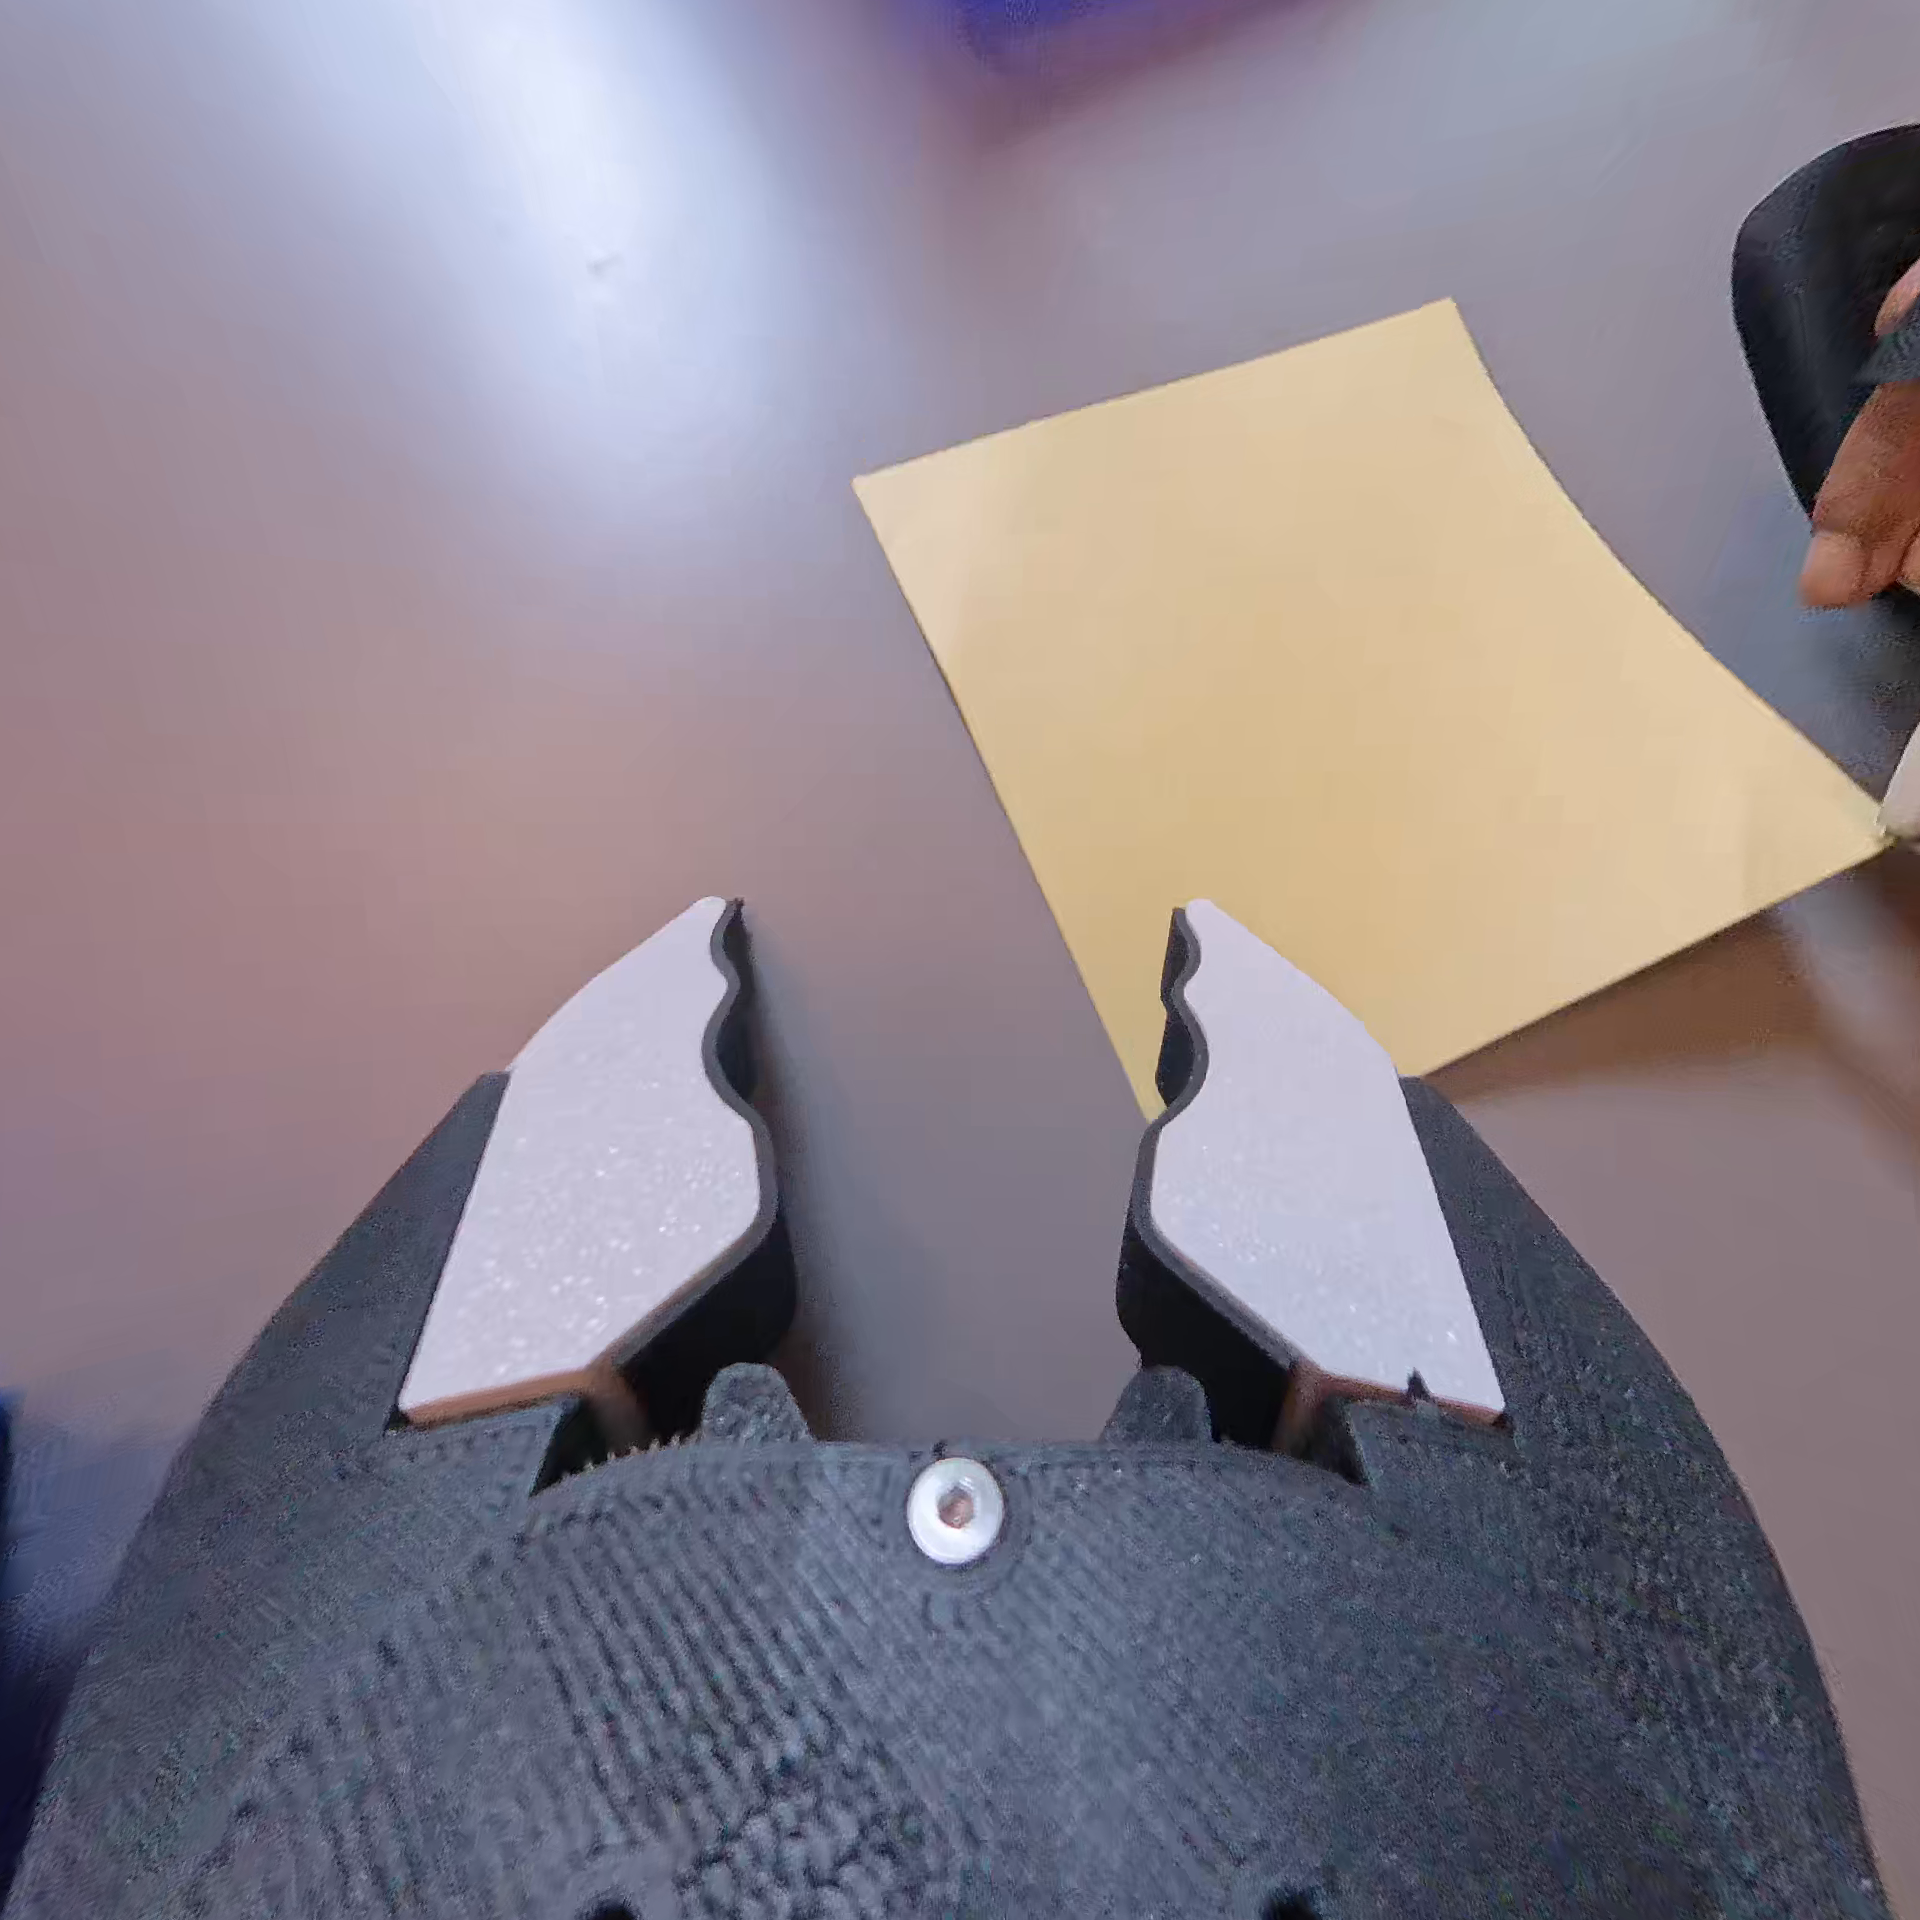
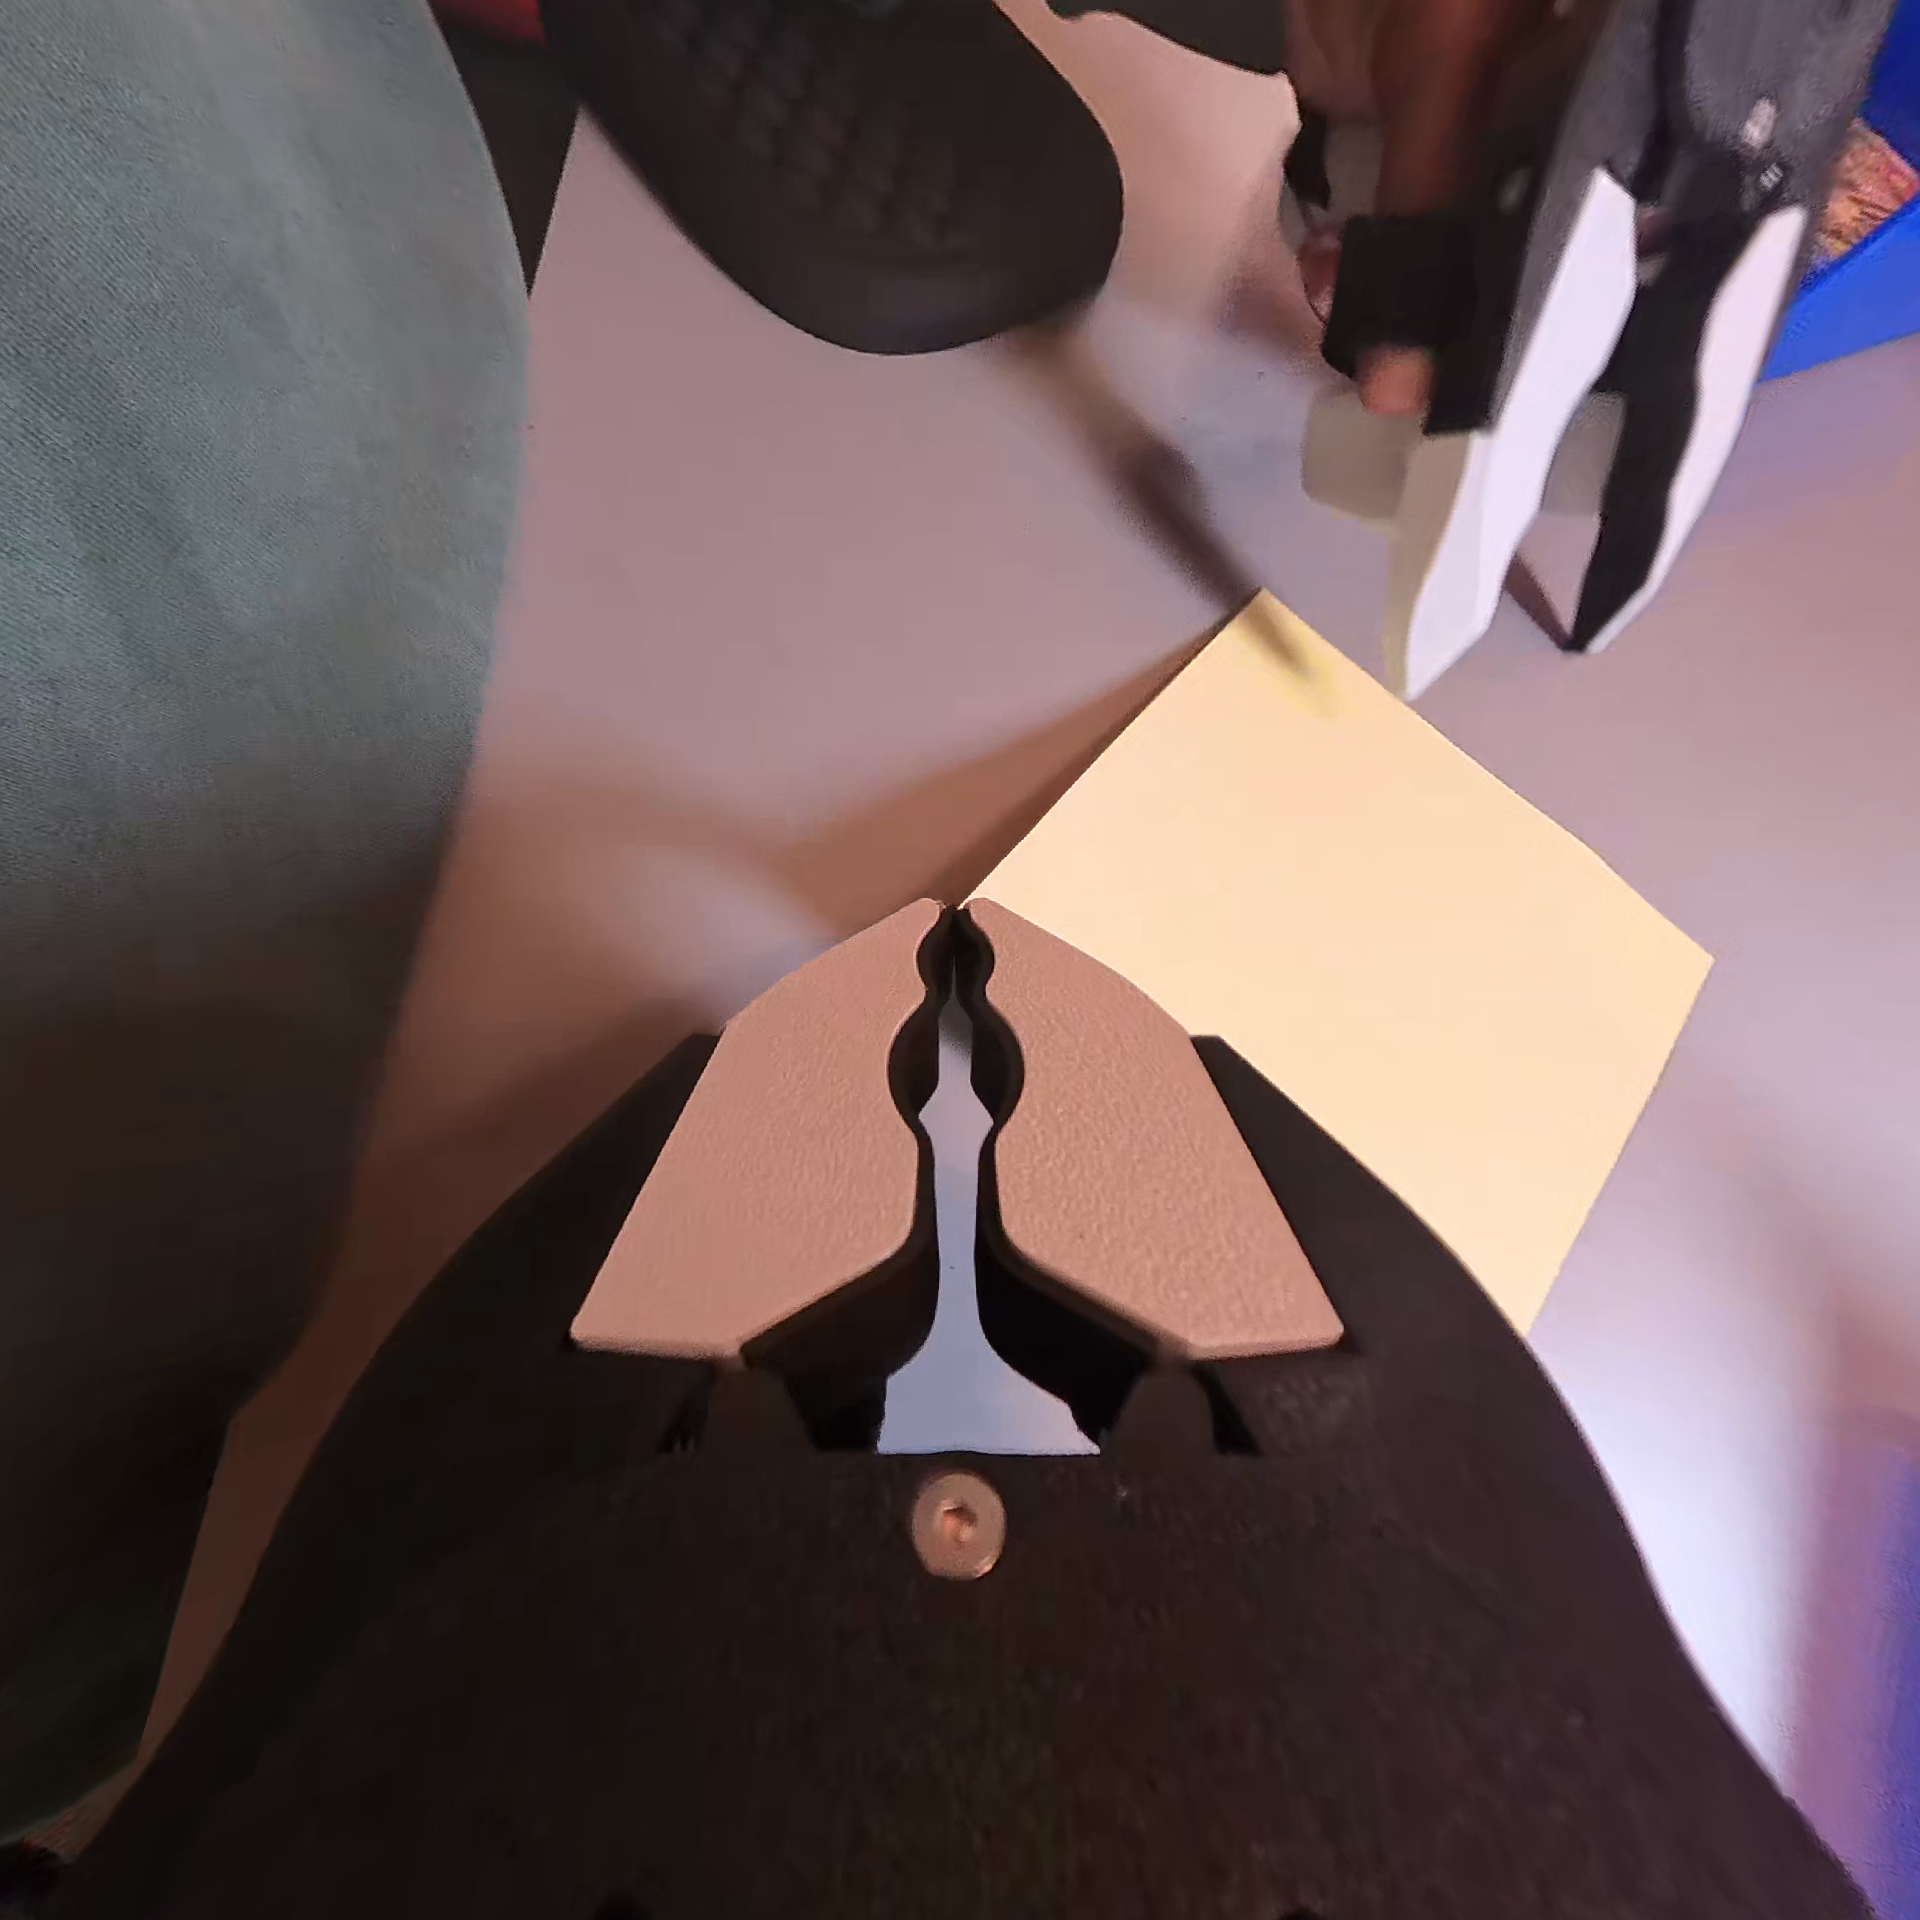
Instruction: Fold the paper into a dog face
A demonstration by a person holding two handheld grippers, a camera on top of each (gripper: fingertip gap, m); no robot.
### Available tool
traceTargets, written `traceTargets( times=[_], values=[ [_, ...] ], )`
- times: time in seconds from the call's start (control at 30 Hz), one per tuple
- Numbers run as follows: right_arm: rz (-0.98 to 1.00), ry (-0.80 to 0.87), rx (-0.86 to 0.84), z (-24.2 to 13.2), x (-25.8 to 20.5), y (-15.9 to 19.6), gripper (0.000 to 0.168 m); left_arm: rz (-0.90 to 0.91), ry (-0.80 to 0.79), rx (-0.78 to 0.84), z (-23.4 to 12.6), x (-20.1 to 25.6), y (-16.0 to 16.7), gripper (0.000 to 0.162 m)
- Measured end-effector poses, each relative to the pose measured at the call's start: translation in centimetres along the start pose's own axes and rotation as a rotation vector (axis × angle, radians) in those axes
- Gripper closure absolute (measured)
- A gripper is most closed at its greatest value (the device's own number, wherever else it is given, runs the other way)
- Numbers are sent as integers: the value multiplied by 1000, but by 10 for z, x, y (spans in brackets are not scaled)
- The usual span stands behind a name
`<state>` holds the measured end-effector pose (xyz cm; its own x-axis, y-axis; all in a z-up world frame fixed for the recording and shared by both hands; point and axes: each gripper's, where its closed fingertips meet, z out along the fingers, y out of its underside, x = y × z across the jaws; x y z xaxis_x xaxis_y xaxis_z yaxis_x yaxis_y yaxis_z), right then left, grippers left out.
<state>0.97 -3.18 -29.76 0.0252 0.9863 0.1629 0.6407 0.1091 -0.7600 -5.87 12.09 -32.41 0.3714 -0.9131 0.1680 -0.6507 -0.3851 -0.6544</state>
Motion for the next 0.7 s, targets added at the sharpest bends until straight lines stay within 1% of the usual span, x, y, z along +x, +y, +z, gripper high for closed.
traceTargets(
  times=[0.3, 0.47, 0.63, 0.67, 0.7],
  values=[
    [-71, -59, -26, 16, -13, -4, 168, 133, -20, -36, 37, 15, -30, 84],
    [-92, -66, -21, 17, -17, -6, 168, 156, -27, -69, 46, 17, -39, 90],
    [-98, -58, -13, 15, -17, -7, 168, 171, -55, -97, 48, 18, -39, 93],
    [-100, -56, -12, 15, -17, -7, 168, 171, -55, -100, 48, 19, -39, 97],
    [-100, -54, -14, 15, -16, -7, 168, 173, -53, -100, 48, 20, -40, 109]
  ],
)
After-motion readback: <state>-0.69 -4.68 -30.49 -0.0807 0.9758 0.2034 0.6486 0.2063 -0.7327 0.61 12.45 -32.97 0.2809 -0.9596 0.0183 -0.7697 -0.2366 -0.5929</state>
